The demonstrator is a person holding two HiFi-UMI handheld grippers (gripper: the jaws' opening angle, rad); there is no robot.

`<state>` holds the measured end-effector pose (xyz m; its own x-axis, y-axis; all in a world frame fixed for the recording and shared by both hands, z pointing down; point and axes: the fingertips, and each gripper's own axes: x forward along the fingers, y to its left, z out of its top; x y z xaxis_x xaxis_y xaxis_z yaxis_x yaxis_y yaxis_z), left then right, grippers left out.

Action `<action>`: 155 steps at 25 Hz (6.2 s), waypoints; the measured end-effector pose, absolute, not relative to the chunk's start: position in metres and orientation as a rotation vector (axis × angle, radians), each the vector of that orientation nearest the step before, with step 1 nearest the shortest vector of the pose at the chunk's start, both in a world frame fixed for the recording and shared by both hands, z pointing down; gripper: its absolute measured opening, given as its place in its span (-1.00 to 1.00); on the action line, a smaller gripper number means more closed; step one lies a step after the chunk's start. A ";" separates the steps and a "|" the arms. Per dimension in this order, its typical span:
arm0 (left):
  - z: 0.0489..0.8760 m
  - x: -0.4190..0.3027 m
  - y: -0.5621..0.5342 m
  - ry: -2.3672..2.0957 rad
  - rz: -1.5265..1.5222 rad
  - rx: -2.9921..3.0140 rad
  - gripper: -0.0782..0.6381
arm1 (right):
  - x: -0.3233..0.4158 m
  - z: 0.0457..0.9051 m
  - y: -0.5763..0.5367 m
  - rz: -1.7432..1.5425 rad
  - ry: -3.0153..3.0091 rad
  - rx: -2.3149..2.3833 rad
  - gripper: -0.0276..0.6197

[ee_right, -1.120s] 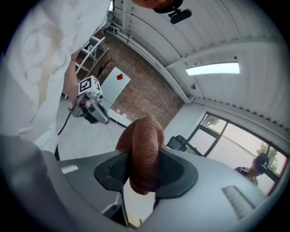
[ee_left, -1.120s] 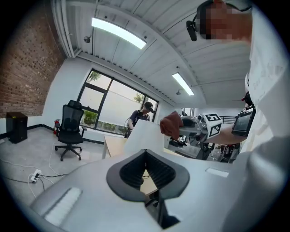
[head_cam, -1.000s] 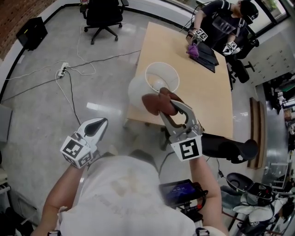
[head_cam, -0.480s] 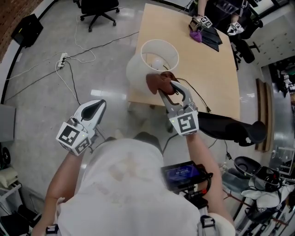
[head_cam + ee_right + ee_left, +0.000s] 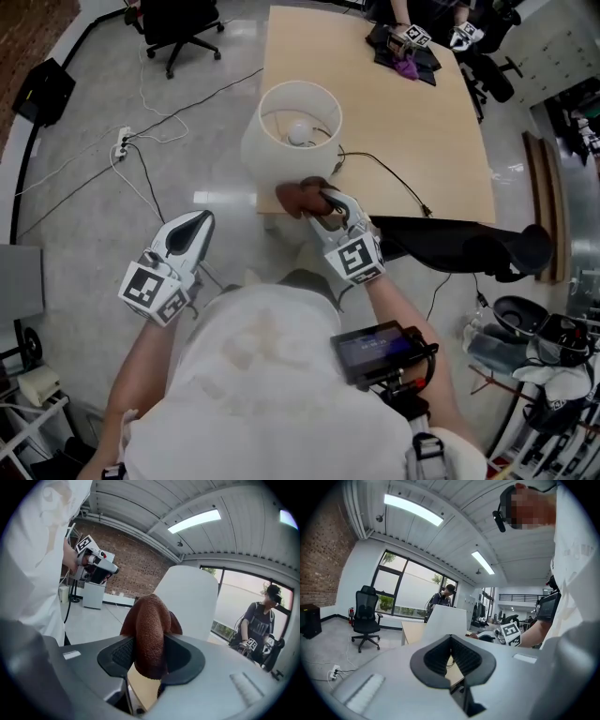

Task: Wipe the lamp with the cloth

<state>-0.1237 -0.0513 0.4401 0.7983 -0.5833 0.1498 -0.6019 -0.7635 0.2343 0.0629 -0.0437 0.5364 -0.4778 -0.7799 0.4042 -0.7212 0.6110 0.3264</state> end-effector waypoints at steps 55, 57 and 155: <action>0.411 -0.057 -0.127 -1.132 0.122 2.666 -0.78 | 0.189 0.468 -0.112 0.372 -2.778 1.429 -0.37; 0.410 -0.059 -0.128 -1.155 0.123 2.658 -0.78 | 0.176 0.431 -0.122 0.298 -2.895 1.327 -0.37; 0.437 -0.133 -0.073 -0.950 -0.024 2.611 -0.78 | 0.117 0.335 -0.149 0.015 -2.260 1.178 -0.37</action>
